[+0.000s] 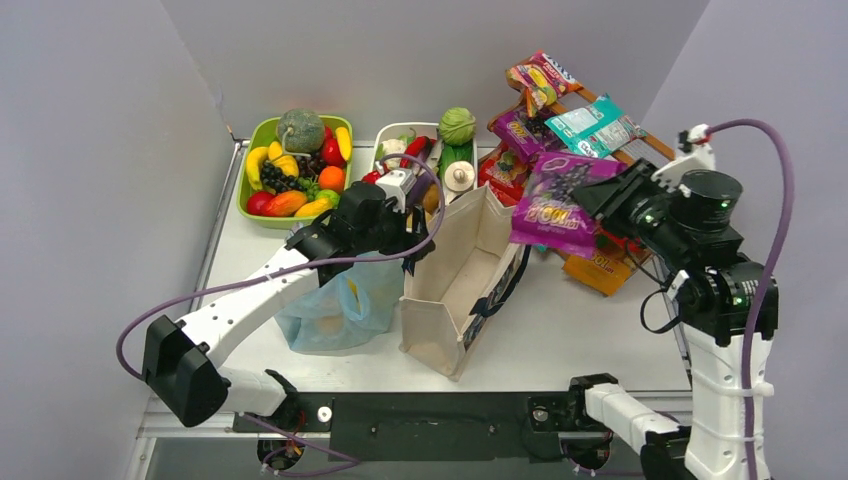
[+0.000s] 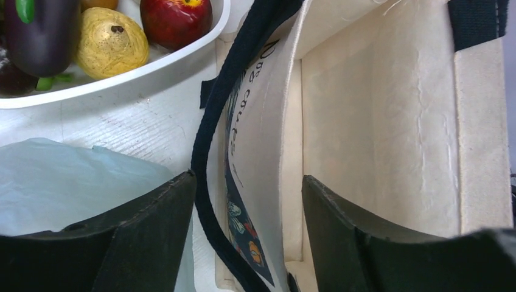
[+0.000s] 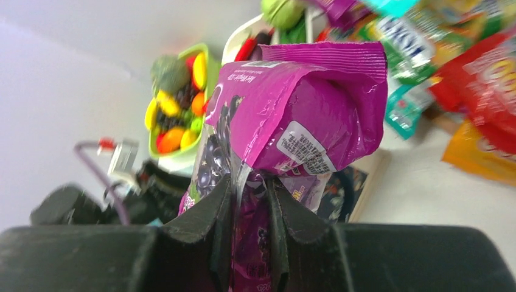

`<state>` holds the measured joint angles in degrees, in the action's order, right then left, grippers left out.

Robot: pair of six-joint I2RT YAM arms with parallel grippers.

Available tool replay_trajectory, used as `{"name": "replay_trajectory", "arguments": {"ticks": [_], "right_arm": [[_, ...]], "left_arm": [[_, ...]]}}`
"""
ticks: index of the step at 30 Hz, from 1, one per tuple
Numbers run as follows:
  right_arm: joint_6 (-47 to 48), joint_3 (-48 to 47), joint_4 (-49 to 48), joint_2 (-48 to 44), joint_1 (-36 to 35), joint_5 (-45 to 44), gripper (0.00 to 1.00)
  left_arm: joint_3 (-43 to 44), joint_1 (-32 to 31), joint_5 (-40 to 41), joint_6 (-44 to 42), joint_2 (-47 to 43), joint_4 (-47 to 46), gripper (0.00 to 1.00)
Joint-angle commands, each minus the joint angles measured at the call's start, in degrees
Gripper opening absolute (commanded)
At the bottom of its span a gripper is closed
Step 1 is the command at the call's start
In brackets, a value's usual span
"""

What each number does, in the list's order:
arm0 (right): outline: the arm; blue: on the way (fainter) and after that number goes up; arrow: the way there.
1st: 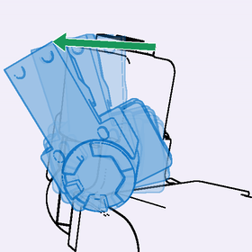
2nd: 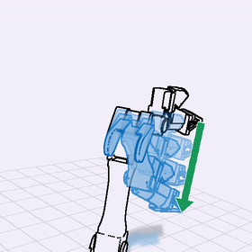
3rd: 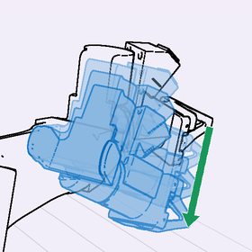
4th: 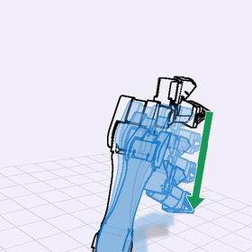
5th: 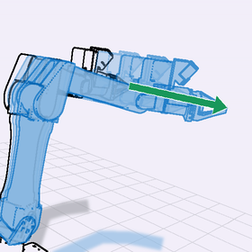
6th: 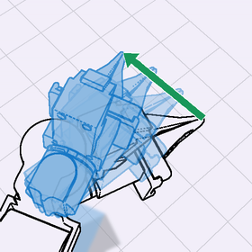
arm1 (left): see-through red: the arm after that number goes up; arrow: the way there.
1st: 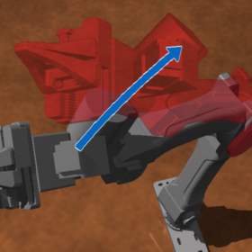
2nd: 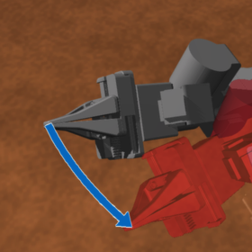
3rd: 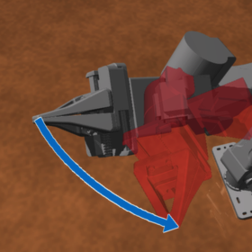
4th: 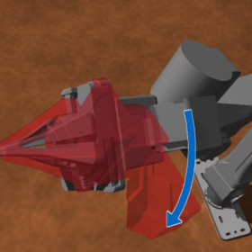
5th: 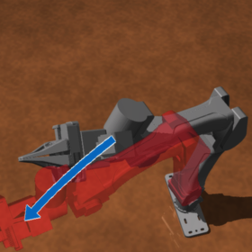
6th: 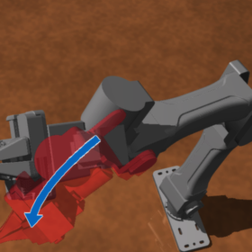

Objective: Place the food into the grocery bag and tie it

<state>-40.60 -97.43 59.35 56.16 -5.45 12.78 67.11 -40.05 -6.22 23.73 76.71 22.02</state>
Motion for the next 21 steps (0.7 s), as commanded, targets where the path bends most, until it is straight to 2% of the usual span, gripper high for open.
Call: {"name": "replay_trajectory", "arguments": {"ticks": [1,2,3,4,5,7,9,13,21], "right_arm": [[-0.5,1.2,-5.0,-0.1,-11.9,-6.1,0.00],[-1.2,2.3,-5.3,-0.1,-13.8,-8.7,0.00],[-1.6,2.7,-5.4,0.2,-17.4,-10.1,0.00],[-2.7,3.6,-5.8,0.4,-19.1,-13.1,0.00],[-3.3,4.1,-5.9,0.8,-22.5,-14.5,0.00],[-5.2,5.2,-6.2,1.3,-26.8,-18.4,0.00],[-7.2,7.5,-7.0,1.7,-30.6,-23.3,0.00],[-10.1,10.8,-8.8,3.1,-36.5,-27.5,0.00],[-13.0,15.2,-5.1,4.9,-39.1,-35.7,0.00]], "left_arm": [[0.6,-0.8,-0.5,0.9,1.6,-4.7,0.53],[0.7,-1.1,-0.9,1.0,2.2,-4.6,0.47],[1.0,-1.2,-1.1,1.1,2.4,-4.5,0.33],[1.2,-1.5,-1.3,1.2,2.8,-4.2,0.25],[1.8,-1.6,-1.2,1.3,3.0,-4.0,0.11],[2.8,-2.3,-0.4,1.6,3.2,-2.7,0.00],[3.8,-3.4,0.9,2.0,3.0,-1.9,0.00],[5.5,-5.7,3.3,2.4,2.0,-1.4,0.00],[8.8,-9.6,7.0,4.4,0.9,0.3,0.00]]}}
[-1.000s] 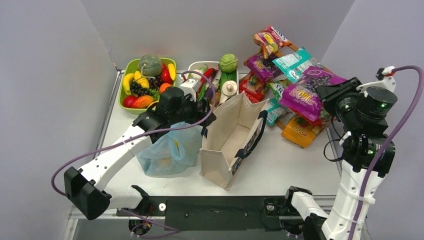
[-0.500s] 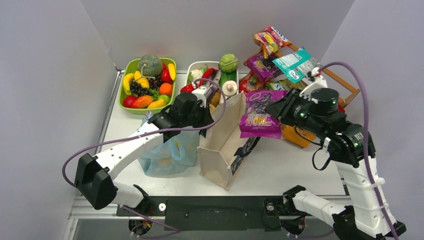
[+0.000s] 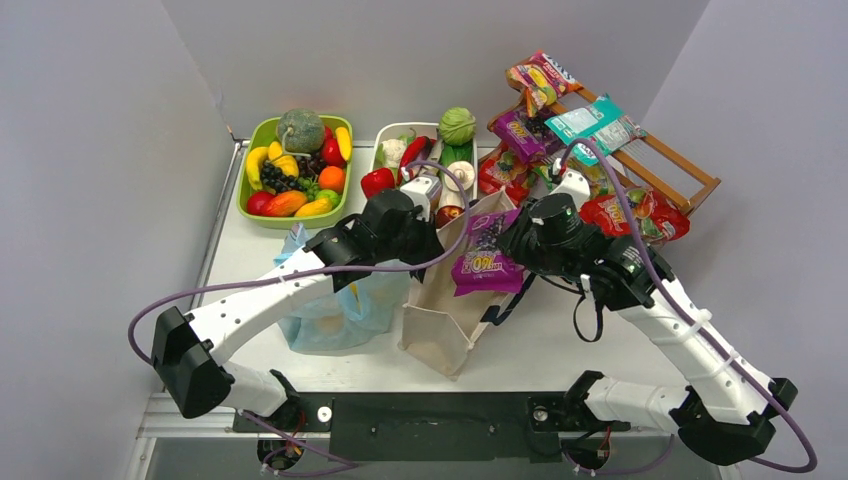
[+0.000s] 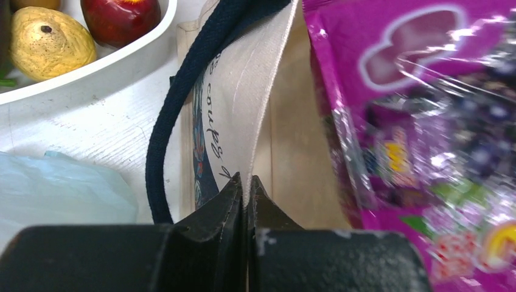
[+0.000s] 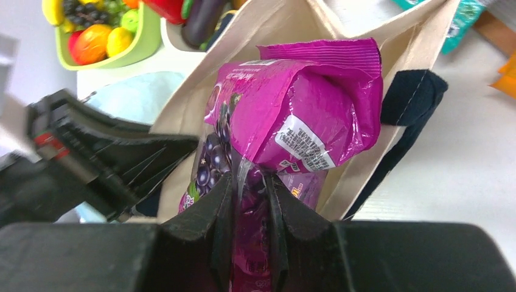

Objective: Place the food into the grocery bag and tie it

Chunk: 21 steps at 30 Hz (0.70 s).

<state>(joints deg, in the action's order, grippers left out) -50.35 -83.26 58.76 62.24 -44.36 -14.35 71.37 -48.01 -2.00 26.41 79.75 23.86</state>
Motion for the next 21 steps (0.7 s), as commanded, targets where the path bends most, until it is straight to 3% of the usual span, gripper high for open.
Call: {"name": "replay_trajectory", "arguments": {"ticks": [1,8,15,16,20,21], "right_arm": [[-3.5,1.4,-3.9,-1.3,-0.2,-9.0,0.00],[-5.3,6.9,2.8,-2.8,-0.2,-13.4,0.00],[-6.0,11.9,2.8,-4.7,-0.2,-12.8,0.00],[-5.9,11.9,2.8,-4.7,-0.1,-12.8,0.05],[-5.5,11.5,2.8,-4.9,-0.2,-12.9,0.74],[-5.3,11.4,2.8,-4.9,-0.1,-12.9,0.79]], "left_arm": [[4.9,-1.9,3.1,2.0,-2.3,-1.6,0.00],[7.9,-5.3,6.8,4.6,-2.6,-1.2,0.00],[9.0,-8.0,9.2,6.3,-3.2,-2.1,0.00],[8.9,-8.2,9.3,6.4,-3.2,-2.1,0.00],[8.6,-9.0,9.7,6.9,-3.1,-2.1,0.00],[8.5,-9.1,9.8,7.0,-3.1,-2.1,0.00]]}}
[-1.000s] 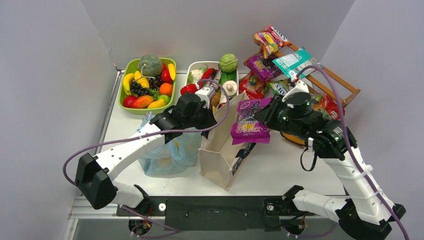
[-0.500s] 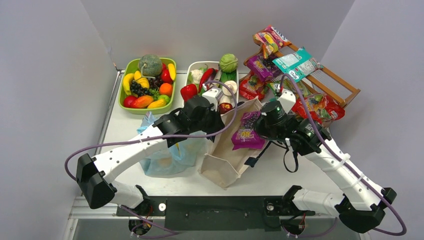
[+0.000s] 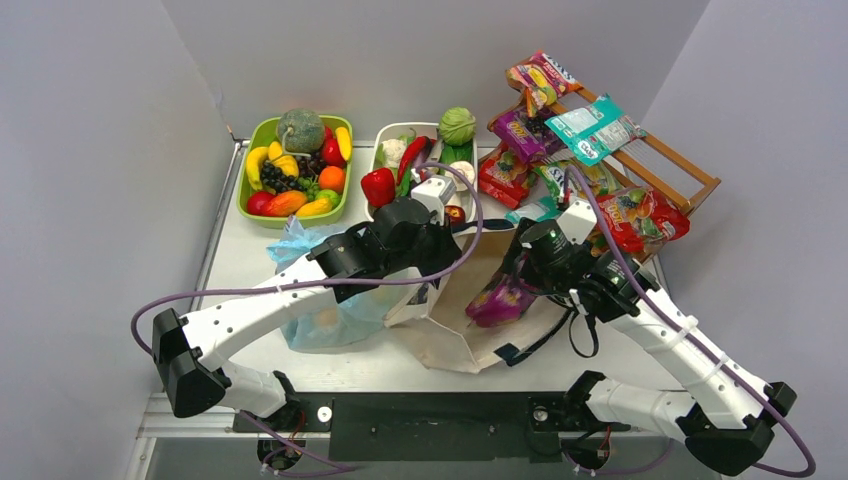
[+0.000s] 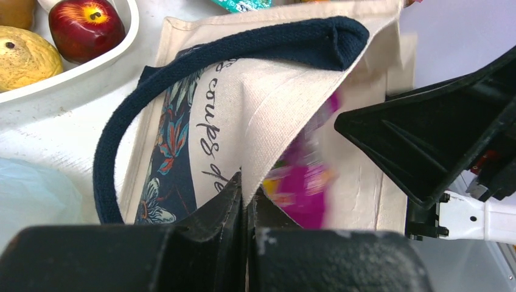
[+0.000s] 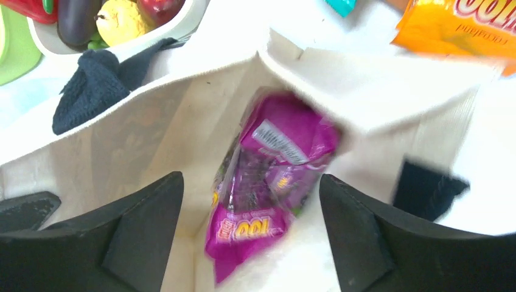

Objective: Place the food into the grocery bag and tie it

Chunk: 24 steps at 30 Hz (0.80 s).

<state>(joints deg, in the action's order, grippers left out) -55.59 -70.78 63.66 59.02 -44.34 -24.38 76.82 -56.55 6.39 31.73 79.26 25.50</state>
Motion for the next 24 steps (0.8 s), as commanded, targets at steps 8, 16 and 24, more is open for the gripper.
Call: {"name": "replay_trajectory", "arguments": {"ticks": [8,16,24], "right_arm": [[2.6,-3.8,-2.0,-3.6,-0.3,-2.8,0.87],[9.9,-16.5,-1.9,-5.5,0.5,-10.2,0.87],[16.9,-29.2,-1.8,-0.3,13.8,-9.5,0.93]], "left_arm": [[2.3,-1.1,2.1,2.1,-2.8,-3.8,0.00],[-1.8,-0.8,7.1,4.5,-4.1,-1.5,0.00],[-5.8,4.5,6.2,8.8,-4.6,0.6,0.00]]}}
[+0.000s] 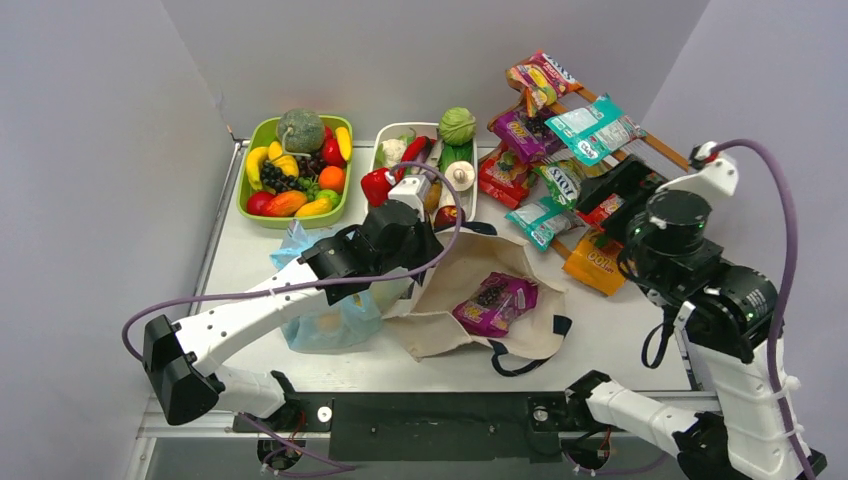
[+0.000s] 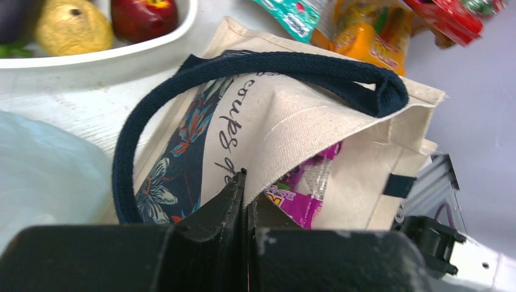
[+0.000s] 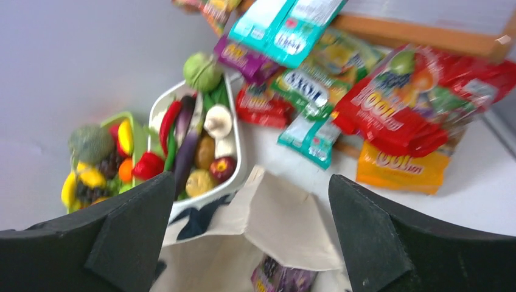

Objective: Place the food into the grocery bag and tie it

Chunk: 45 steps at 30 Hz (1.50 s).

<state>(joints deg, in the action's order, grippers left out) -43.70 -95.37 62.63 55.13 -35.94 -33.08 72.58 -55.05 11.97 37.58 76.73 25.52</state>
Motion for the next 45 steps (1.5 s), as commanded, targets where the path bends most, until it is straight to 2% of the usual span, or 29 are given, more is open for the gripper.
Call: {"name": "replay_trajectory", "arguments": {"ticks": [1,4,8,13,18,33,42,44,45], "right_arm": [[5.5,-6.2,-0.8,5.1,8.2,0.4,0.94],[6.8,-8.4,-1.4,8.1,16.6,5.0,0.97],[6.4,-7.6,-5.1,11.2,25.8,15.5,0.98],[3.8,-2.9,-11.4,14.4,33.9,28.1,0.99],[1.3,0.8,-15.5,17.5,39.9,36.2,0.99],[-6.4,7.1,-29.9,23.9,43.3,41.9,0.88],[-9.3,5.7,-32.7,28.0,43.5,42.6,0.74],[-9.3,5.5,-32.9,28.5,43.5,42.7,0.69],[-9.3,5.5,-33.0,28.6,43.5,42.7,0.63]], "left_arm": [[-2.1,3.3,0.4,3.1,-2.2,0.6,0.00],[-3.5,4.9,-0.6,3.3,-2.2,0.7,0.00],[-4.8,6.4,-2.3,3.4,-2.2,1.2,0.00],[-6.9,6.9,-3.8,3.7,-3.9,0.1,0.00],[-8.7,7.2,-4.7,3.6,-5.5,-0.1,0.00],[-10.2,7.3,-6.0,3.3,-10.1,-0.8,0.00],[-11.6,7.3,-6.1,3.6,-11.6,-1.0,0.00],[-11.7,7.3,-6.2,3.6,-11.7,-1.0,0.00],[-11.7,7.3,-6.2,3.6,-11.7,-1.1,0.00]]}}
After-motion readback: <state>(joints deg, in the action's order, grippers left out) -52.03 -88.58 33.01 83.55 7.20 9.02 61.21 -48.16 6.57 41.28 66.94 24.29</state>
